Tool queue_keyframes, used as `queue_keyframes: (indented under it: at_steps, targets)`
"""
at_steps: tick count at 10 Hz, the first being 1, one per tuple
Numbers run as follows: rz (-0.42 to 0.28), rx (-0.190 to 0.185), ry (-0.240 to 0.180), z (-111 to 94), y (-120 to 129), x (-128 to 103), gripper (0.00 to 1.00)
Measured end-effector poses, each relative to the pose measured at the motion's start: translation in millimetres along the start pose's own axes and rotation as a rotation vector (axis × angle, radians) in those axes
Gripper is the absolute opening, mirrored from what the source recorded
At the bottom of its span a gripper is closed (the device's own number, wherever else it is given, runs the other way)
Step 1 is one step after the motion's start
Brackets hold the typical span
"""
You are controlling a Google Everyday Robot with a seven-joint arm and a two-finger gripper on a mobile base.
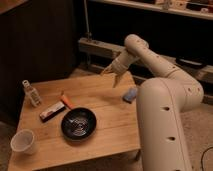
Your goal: Place the eraser on the white sponge
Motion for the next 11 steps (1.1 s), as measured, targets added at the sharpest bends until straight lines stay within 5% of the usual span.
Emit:
queue_keyframes:
  at_steps: [2,5,8,11]
  targets:
    - [0.024,-0.041,0.031,17.7,-12.8,35.7,0.65]
    - [0.043,-0.114,0.129,45.9,-12.9,58.3,0.65]
    - [0.050,-0.169,0.230,67.6,24.1,41.7,0.65]
    - [0.046,-0.161,0.285,69.0,37.1,28.5,0.65]
